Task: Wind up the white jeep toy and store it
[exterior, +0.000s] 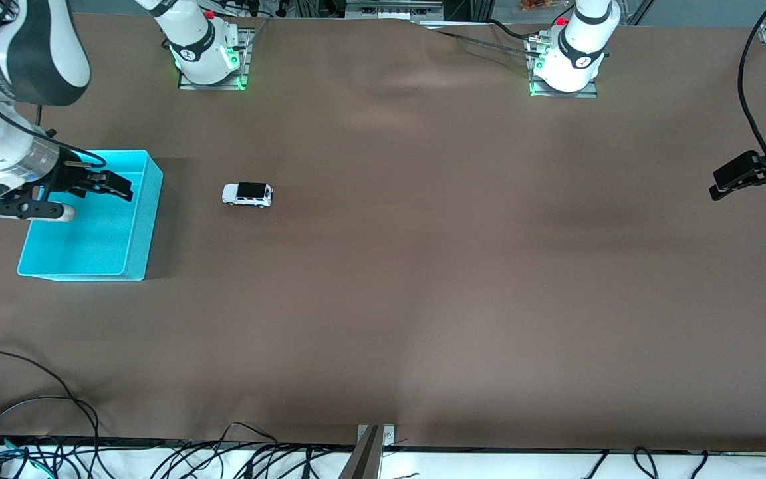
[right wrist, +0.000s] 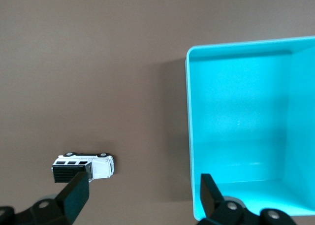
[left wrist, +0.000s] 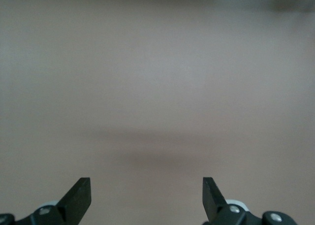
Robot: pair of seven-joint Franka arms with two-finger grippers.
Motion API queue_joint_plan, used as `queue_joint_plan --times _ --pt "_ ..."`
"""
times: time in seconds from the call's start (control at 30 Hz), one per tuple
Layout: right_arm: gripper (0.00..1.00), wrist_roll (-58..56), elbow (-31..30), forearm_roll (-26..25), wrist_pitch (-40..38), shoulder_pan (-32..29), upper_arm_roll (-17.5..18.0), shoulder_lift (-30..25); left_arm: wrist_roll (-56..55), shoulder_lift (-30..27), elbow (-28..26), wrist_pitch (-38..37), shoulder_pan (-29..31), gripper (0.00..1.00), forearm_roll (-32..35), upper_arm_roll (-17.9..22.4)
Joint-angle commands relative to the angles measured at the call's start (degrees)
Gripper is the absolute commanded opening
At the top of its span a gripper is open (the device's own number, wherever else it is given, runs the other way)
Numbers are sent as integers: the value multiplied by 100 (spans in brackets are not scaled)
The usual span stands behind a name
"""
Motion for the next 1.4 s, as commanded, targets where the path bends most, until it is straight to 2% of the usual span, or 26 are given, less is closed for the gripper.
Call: queue_joint_plan --times 0.0,0.3,0.53,0.8,0.97,1.37 --pt "100 380 -799 123 429 20 22 -430 68 12 84 -55 -71 100 -176 95" --pt "100 758 -1510 123 1211 29 242 -430 112 29 76 -55 -70 100 -185 95" --pt "100 1671 -1906 123 1581 55 382 -421 112 29 -3 -55 -44 100 -360 95" --pt "100 2832 -2574 123 2477 151 549 -430 77 100 -39 -55 -35 100 -387 104" --pt "100 3824 -2610 123 2653 178 751 -325 77 100 -39 -55 -35 100 -413 95" --pt "100 5987 -2952 123 3075 196 980 -316 68 108 -39 -55 -18 100 -475 104"
